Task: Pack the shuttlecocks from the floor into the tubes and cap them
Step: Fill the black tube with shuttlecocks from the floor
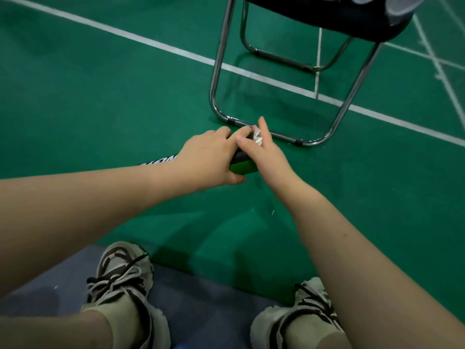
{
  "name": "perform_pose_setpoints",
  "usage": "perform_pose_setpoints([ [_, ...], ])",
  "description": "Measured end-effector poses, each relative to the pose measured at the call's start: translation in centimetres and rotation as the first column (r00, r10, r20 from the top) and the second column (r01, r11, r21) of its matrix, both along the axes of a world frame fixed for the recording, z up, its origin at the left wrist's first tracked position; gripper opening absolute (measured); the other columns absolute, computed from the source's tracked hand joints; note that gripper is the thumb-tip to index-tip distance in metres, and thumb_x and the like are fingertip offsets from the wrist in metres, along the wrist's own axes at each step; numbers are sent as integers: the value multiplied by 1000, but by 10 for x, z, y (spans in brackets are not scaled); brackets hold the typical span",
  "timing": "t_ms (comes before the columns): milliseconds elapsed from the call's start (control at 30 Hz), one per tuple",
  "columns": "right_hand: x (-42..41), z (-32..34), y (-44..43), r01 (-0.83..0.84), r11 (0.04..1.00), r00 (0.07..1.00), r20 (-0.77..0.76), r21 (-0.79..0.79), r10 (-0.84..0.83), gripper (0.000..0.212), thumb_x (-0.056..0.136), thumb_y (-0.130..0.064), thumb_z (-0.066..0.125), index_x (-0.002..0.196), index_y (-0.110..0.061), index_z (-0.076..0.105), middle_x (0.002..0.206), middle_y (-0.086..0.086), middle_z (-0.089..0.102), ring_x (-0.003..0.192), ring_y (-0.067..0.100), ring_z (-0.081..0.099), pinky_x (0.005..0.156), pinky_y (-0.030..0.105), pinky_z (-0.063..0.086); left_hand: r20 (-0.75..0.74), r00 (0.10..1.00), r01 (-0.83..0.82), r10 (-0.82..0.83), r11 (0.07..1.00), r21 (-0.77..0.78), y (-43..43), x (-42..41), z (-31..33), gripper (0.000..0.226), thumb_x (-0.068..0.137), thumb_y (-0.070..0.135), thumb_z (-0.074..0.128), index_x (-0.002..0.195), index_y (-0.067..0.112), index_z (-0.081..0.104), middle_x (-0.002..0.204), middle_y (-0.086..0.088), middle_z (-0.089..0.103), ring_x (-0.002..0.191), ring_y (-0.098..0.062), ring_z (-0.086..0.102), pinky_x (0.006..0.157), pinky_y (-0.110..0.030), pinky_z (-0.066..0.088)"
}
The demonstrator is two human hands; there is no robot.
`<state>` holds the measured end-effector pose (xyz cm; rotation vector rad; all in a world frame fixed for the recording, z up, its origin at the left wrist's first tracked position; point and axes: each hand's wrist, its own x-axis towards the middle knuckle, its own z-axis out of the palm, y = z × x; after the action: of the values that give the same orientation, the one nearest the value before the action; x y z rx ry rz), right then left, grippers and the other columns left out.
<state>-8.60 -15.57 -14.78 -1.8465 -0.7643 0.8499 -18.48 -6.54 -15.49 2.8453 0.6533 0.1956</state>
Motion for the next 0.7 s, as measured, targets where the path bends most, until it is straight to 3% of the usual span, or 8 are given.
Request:
perform_pose_setpoints([
  [267,14,60,-1,-56,995,994,95,77,49,75,87,-31,62,148,-24,19,149,-4,33,130,8,37,102,21,28,129,992,-14,11,1000,21,4,7,53,93,68,57,70,142,29,22,119,-6,52,104,-30,56,81,-38,48],
  [367,23,88,0,8,985,967,251,175,-52,73,79,-30,69,142,-20,33,144,-4,40,129,8,38,107,25,30,215,975,-43,47,999,-26,12,15,81,91,67,56,71,140,27,24,124,-7,51,107,-31,55,83,-42,48],
  [467,22,109,-2,4,971,871,476,239,-121,43,80,-24,69,120,-18,55,119,-5,56,108,7,50,91,20,38,252,965,-58,67,997,-42,19,23,105,87,66,56,69,136,28,26,119,-7,53,104,-31,55,80,-39,46],
  [533,23,117,-1,-59,975,836,545,213,-69,25,78,-22,70,100,-13,63,101,0,63,93,14,56,84,26,44,261,964,-47,55,998,-34,23,27,116,83,67,54,65,135,27,27,117,-7,53,100,-32,55,77,-38,45],
  [633,32,126,4,-117,985,861,508,129,36,11,74,-15,72,82,-11,66,78,3,67,75,17,59,77,34,47,266,963,-40,39,999,-5,28,32,126,82,66,55,60,135,25,27,115,-8,54,99,-32,56,77,-38,46],
  [700,41,132,8,-163,983,899,423,89,111,10,72,-7,72,81,-7,67,76,8,69,72,16,58,78,38,50,255,966,-33,27,999,17,31,35,127,83,68,56,63,135,25,27,115,-7,54,99,-31,56,78,-38,46],
])
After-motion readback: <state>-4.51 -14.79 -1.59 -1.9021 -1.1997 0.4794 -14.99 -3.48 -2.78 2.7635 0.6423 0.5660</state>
